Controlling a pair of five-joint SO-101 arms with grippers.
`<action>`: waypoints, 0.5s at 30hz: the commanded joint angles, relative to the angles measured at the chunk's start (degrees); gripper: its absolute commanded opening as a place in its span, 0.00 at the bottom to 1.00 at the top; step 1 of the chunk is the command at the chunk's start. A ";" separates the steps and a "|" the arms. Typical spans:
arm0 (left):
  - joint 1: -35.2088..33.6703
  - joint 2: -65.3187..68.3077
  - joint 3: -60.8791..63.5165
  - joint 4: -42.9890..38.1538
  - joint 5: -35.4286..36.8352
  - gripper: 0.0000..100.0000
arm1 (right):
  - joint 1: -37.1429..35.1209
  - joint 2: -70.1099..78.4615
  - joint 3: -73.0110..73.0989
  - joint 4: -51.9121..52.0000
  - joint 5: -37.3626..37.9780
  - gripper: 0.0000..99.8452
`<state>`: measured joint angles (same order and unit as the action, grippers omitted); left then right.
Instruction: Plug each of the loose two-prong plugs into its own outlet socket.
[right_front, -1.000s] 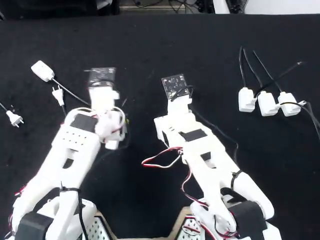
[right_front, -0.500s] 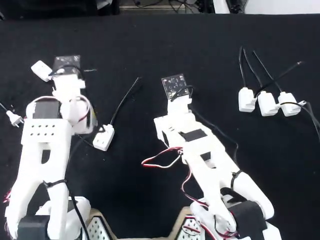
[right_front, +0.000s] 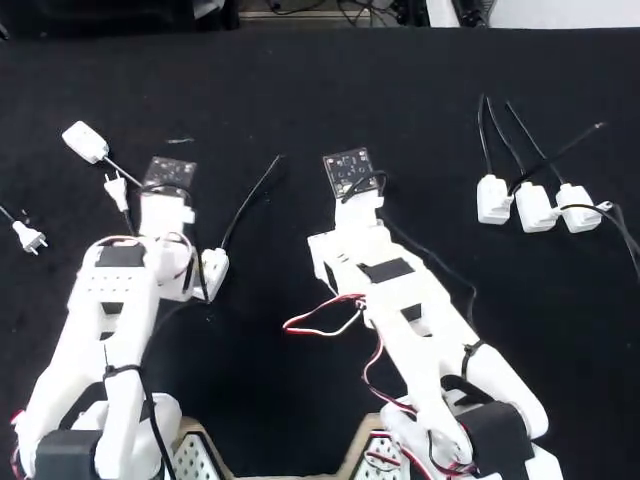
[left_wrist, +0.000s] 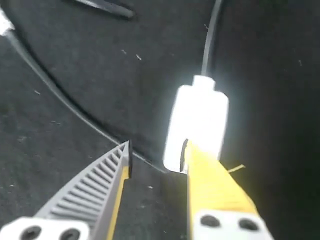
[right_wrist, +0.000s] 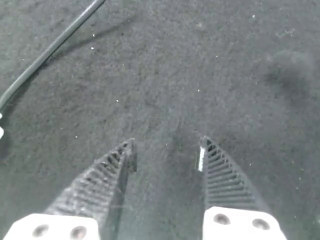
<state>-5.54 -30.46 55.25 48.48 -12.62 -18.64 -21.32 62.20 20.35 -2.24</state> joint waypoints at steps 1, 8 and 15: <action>-3.03 -2.20 -0.13 -1.85 -0.79 0.18 | 0.88 -2.24 -0.66 0.00 -0.26 0.19; -9.01 -1.32 -5.14 -1.58 -0.79 0.18 | 0.88 -2.24 -0.66 0.00 -0.26 0.19; -2.51 5.10 2.59 -11.34 -0.62 0.18 | 0.88 -2.24 -0.66 0.00 -0.26 0.19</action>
<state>-12.48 -28.26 55.34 41.98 -12.62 -18.64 -21.32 62.20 20.35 -2.24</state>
